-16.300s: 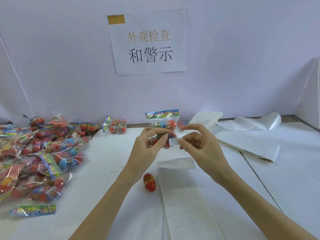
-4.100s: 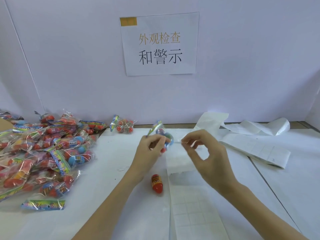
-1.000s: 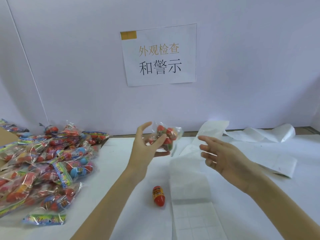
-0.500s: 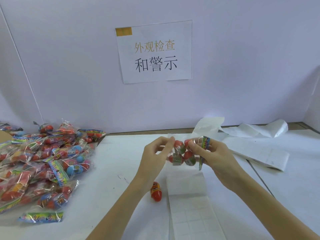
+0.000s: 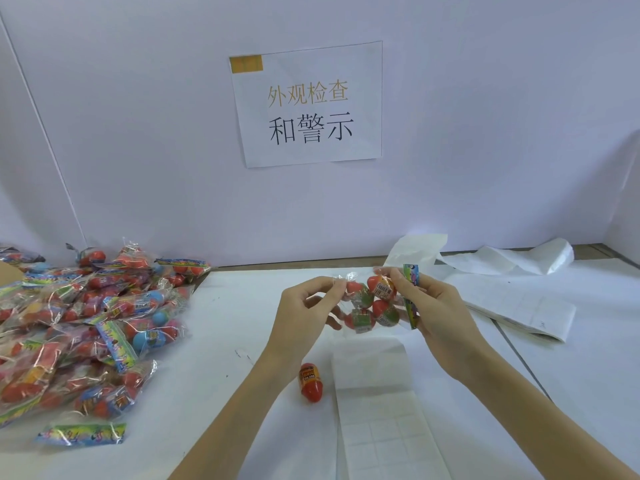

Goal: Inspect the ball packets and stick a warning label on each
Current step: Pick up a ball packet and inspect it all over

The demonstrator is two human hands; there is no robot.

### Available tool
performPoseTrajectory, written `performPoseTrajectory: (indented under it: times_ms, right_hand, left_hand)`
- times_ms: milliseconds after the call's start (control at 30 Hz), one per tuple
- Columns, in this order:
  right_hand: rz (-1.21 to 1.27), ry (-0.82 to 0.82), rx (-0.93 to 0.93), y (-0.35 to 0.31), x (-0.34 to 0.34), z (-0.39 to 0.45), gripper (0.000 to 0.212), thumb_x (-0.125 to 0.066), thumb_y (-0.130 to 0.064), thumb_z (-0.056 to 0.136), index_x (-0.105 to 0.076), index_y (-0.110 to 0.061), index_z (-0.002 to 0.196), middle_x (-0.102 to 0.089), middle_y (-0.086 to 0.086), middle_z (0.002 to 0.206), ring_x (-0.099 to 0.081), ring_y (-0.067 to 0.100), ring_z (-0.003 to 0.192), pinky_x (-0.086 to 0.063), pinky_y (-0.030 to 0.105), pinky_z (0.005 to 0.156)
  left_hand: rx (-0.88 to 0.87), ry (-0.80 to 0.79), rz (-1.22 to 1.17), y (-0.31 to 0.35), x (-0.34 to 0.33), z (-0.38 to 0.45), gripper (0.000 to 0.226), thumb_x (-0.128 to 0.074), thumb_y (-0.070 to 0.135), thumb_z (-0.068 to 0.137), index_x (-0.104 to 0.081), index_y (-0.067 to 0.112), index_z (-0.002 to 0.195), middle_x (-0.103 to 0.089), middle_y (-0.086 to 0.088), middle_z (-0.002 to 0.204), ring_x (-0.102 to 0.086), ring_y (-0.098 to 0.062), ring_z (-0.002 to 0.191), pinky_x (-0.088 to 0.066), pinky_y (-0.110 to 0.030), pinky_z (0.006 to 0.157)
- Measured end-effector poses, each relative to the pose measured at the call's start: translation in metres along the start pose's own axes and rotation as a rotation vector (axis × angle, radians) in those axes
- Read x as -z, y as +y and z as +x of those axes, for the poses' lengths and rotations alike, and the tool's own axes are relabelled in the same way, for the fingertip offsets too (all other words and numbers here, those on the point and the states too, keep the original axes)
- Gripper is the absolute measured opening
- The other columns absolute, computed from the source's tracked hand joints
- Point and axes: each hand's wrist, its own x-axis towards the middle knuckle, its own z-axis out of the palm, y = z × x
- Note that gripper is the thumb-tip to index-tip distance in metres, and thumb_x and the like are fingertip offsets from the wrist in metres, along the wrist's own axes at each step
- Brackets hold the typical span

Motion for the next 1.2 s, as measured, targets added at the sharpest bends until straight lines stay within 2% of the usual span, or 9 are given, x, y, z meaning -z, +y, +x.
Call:
performPoseTrajectory:
  times_ms: [233, 333, 400, 567, 700, 833, 967, 1100, 1200]
  right_hand:
    - [0.010, -0.194, -0.110, 0.000, 0.007, 0.005, 0.048, -0.072, -0.040, 0.093, -0.065, -0.016, 0.133, -0.076, 0.010, 0.120, -0.074, 0.030, 0.111, -0.061, 0.038, 0.095]
    - [0.084, -0.164, -0.111, 0.000, 0.005, 0.005, 0.042, -0.077, -0.032, 0.089, -0.070, -0.011, 0.124, -0.078, 0.010, 0.113, -0.075, 0.026, 0.102, -0.061, 0.028, 0.085]
    - [0.081, -0.144, -0.136, -0.002, 0.006, 0.005, 0.030, -0.072, -0.032, 0.094, -0.074, -0.013, 0.117, -0.076, 0.005, 0.104, -0.071, 0.022, 0.092, -0.059, 0.032, 0.083]
    - [-0.097, -0.086, -0.102, 0.000, -0.001, -0.001, 0.022, -0.063, -0.029, 0.102, -0.083, -0.019, 0.102, -0.078, 0.006, 0.096, -0.071, 0.018, 0.079, -0.057, 0.023, 0.070]
    - [-0.119, -0.019, -0.026, 0.001, -0.005, -0.002, 0.024, -0.064, -0.034, 0.100, -0.083, -0.021, 0.106, -0.081, 0.002, 0.104, -0.076, 0.021, 0.093, -0.059, 0.022, 0.074]
    - [-0.100, -0.156, -0.100, 0.001, -0.007, -0.004, 0.038, -0.066, -0.048, 0.094, -0.072, -0.023, 0.122, -0.080, 0.007, 0.107, -0.077, 0.023, 0.093, -0.061, 0.027, 0.081]
    - [-0.091, -0.161, -0.115, 0.003, -0.003, -0.003, 0.037, -0.078, -0.031, 0.089, -0.072, -0.014, 0.121, -0.080, 0.013, 0.104, -0.076, 0.024, 0.098, -0.060, 0.026, 0.082]
    - [-0.115, -0.187, -0.111, 0.002, 0.000, -0.004, 0.039, -0.079, -0.046, 0.083, -0.078, -0.020, 0.112, -0.079, 0.011, 0.105, -0.073, 0.023, 0.094, -0.058, 0.034, 0.087]
    - [-0.079, -0.184, -0.109, 0.002, -0.002, -0.004, 0.048, -0.072, -0.056, 0.082, -0.082, -0.016, 0.106, -0.079, 0.011, 0.103, -0.073, 0.020, 0.088, -0.060, 0.031, 0.081]
  left_hand:
    - [0.075, 0.060, -0.231, -0.001, 0.011, 0.003, 0.020, -0.063, 0.018, 0.103, -0.079, 0.010, 0.110, -0.078, -0.009, 0.103, -0.077, -0.030, 0.079, -0.063, -0.034, 0.070]
    - [0.134, -0.055, -0.260, -0.001, 0.014, 0.003, 0.022, -0.062, 0.019, 0.104, -0.074, 0.003, 0.113, -0.076, -0.016, 0.108, -0.074, -0.030, 0.085, -0.063, -0.040, 0.078]
    - [0.165, -0.088, -0.262, 0.000, 0.013, 0.004, 0.027, -0.063, 0.026, 0.103, -0.070, 0.007, 0.120, -0.074, -0.013, 0.105, -0.072, -0.026, 0.086, -0.061, -0.040, 0.079]
    - [0.101, -0.114, -0.167, -0.003, 0.004, -0.001, 0.026, -0.066, 0.031, 0.101, -0.079, 0.008, 0.106, -0.076, -0.009, 0.093, -0.066, -0.017, 0.074, -0.055, -0.027, 0.064]
    - [0.071, 0.028, -0.128, -0.003, 0.003, 0.004, 0.016, -0.074, 0.027, 0.095, -0.082, 0.013, 0.094, -0.079, -0.004, 0.088, -0.068, -0.016, 0.066, -0.056, -0.024, 0.059]
    - [0.049, 0.112, -0.178, -0.004, 0.005, 0.004, 0.016, -0.071, 0.022, 0.098, -0.080, 0.009, 0.100, -0.080, -0.007, 0.090, -0.074, -0.021, 0.071, -0.061, -0.029, 0.063]
    - [0.113, 0.020, -0.240, -0.002, 0.016, 0.007, 0.021, -0.066, 0.022, 0.102, -0.076, 0.006, 0.110, -0.077, -0.012, 0.095, -0.074, -0.022, 0.075, -0.061, -0.032, 0.064]
    - [0.181, -0.056, -0.123, -0.004, 0.013, 0.005, 0.036, -0.069, 0.047, 0.096, -0.078, 0.014, 0.107, -0.073, -0.007, 0.086, -0.064, -0.017, 0.070, -0.057, -0.030, 0.064]
    - [0.182, -0.102, -0.078, -0.006, 0.011, 0.003, 0.036, -0.069, 0.047, 0.096, -0.077, 0.012, 0.095, -0.065, -0.004, 0.073, -0.057, -0.017, 0.063, -0.052, -0.027, 0.060]
